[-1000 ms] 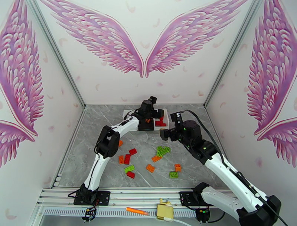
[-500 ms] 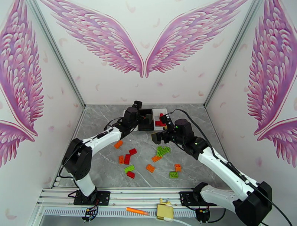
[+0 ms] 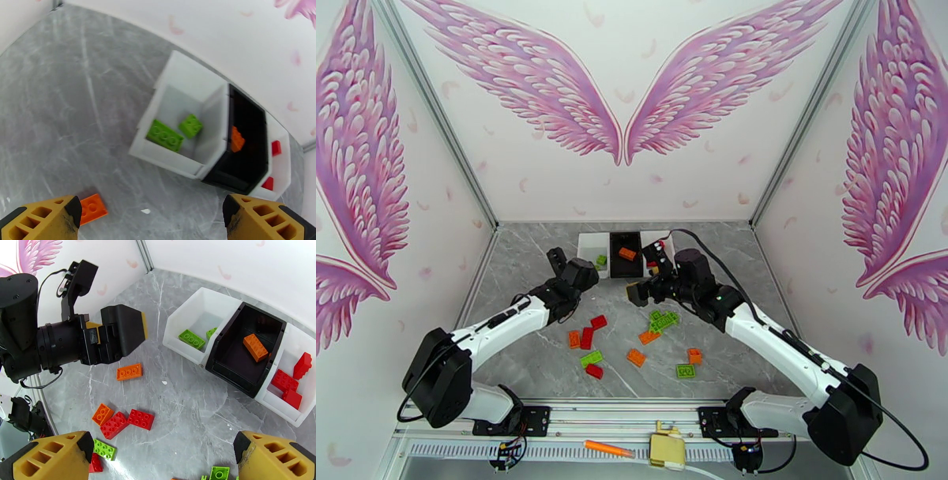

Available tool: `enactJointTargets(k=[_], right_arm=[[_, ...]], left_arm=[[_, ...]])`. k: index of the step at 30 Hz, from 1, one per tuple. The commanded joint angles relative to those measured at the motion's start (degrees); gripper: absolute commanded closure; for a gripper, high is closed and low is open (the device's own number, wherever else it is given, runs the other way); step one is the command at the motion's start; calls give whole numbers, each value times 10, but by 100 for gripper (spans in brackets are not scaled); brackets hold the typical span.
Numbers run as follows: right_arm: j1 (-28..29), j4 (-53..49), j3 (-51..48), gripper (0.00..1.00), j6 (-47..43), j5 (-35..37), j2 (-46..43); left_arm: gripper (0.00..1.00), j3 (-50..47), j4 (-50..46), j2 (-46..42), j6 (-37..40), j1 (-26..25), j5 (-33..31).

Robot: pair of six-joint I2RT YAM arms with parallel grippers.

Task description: Sort the legos into containers by color

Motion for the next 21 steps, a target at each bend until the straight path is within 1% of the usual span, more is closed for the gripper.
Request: enactJointTargets(k=[1, 6, 11, 15, 18, 21], right_arm=[[6, 10, 16, 1, -7, -8, 6], [6, 8, 14, 1, -10, -3, 6], [6, 5, 10, 1, -11, 3, 2], [6, 4, 5, 1, -12, 9, -1], [6, 3, 3, 1, -14, 11, -2], [6, 2, 3, 1, -14, 14, -3]], left_arm=[[1, -11, -101, -7, -106, 7, -42], [1, 38, -164, 51, -125, 25, 7], [2, 84, -205, 117, -123, 45, 62], [5, 88, -198, 145, -126, 57, 80], [5, 93, -187, 168, -120, 71, 110], [5, 108, -195, 196, -112, 80, 137]])
